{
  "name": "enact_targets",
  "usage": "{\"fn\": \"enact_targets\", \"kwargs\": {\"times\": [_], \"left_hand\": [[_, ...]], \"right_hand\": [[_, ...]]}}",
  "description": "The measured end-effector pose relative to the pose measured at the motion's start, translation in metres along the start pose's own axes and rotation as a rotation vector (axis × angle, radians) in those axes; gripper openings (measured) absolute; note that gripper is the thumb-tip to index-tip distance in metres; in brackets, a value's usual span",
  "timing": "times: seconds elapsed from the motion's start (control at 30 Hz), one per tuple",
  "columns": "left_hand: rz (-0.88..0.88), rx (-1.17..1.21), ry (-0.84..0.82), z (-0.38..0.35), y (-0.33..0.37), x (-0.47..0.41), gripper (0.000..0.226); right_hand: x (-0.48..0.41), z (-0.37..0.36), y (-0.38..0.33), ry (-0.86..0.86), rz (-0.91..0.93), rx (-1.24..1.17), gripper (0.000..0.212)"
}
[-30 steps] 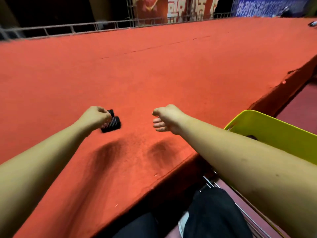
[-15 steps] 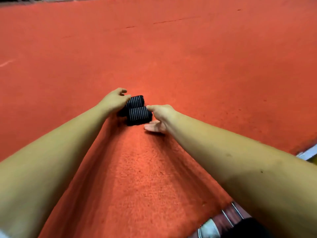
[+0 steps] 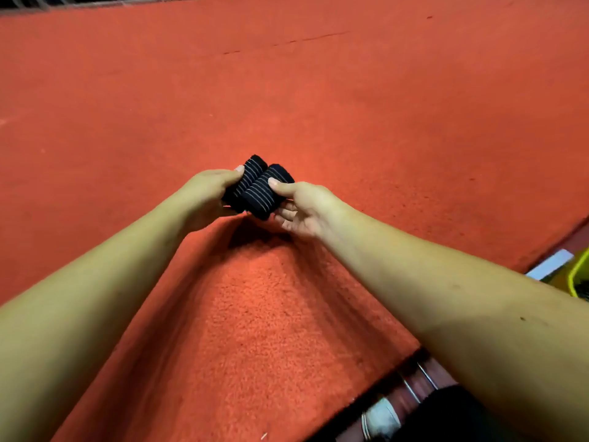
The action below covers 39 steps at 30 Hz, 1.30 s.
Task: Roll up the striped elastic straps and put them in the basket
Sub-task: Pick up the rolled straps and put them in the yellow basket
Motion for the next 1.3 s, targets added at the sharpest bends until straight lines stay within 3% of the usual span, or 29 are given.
{"fn": "enact_targets", "kwargs": {"times": [0.13, 0.27, 0.47, 0.67, 0.83, 0.9, 1.03, 1.3], "left_hand": [[-0.096, 0.031, -0.132, -0.029, 0.05, 0.028, 0.024], [-0.148, 0.051, -0.232, -0.082, 0.104, 0.055, 0.012], [-0.202, 0.047, -0.431, -0.199, 0.169, 0.087, 0.017], [-0.274, -0.056, -0.594, -0.335, 0.217, 0.113, 0.02], [-0.296, -0.254, -0.593, -0.43, 0.231, 0.125, 0.023], [-0.334, -0.446, -0.538, -0.459, 0.228, 0.127, 0.024], [-0.449, -0.906, -0.443, -0.499, 0.215, 0.126, 0.043], [-0.471, -1.143, -0.362, -0.543, 0.189, 0.113, 0.065]], "right_hand": [[0.059, 0.025, -0.04, -0.062, 0.089, 0.024, 0.016], [0.122, 0.068, -0.082, -0.072, 0.19, -0.017, 0.023], [0.206, 0.173, -0.139, 0.121, 0.332, 0.04, 0.036], [0.28, 0.286, -0.174, 0.295, 0.346, 0.027, 0.012], [0.312, 0.362, -0.177, 0.514, 0.34, 0.02, 0.008], [0.314, 0.384, -0.17, 0.594, 0.273, 0.028, 0.005], [0.304, 0.422, -0.148, 0.714, 0.034, 0.034, 0.017], [0.27, 0.46, -0.124, 0.799, -0.144, 0.123, 0.031]]}}
Point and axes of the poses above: each hand's wrist, its own x-axis away from the middle knuckle, its own z-axis out of the back of the hand, y = z × x, the point moved 2 cm from there along -x, towards the middle knuckle, and after that the axes turned 15 degrees about -x, right-handed, at the moved point
